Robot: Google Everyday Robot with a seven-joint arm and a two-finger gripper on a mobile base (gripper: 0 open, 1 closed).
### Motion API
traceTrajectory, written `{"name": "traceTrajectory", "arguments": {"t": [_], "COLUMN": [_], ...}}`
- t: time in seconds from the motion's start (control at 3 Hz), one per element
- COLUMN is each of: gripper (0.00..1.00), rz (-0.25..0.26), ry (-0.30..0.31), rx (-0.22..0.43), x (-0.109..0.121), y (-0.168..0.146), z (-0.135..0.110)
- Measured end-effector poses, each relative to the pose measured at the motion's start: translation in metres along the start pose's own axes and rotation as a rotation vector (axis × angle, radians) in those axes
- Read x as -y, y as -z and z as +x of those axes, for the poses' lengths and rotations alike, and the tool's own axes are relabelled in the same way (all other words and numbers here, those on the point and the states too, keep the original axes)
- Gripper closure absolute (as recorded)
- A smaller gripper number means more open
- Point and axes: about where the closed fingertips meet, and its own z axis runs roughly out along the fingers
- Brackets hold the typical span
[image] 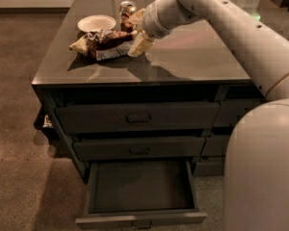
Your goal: Place brown chip bag into bottom drawer
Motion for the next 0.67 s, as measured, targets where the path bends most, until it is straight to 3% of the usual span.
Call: {"name": "traceTrajectory", "arguments": {"t": [0.67], "gripper": [0.78], "rz": [-0.018], "ry": [0.021], "rx": [0.006], "x": [-0.0085], "y": [-0.0065], "z": [-0.0039]}}
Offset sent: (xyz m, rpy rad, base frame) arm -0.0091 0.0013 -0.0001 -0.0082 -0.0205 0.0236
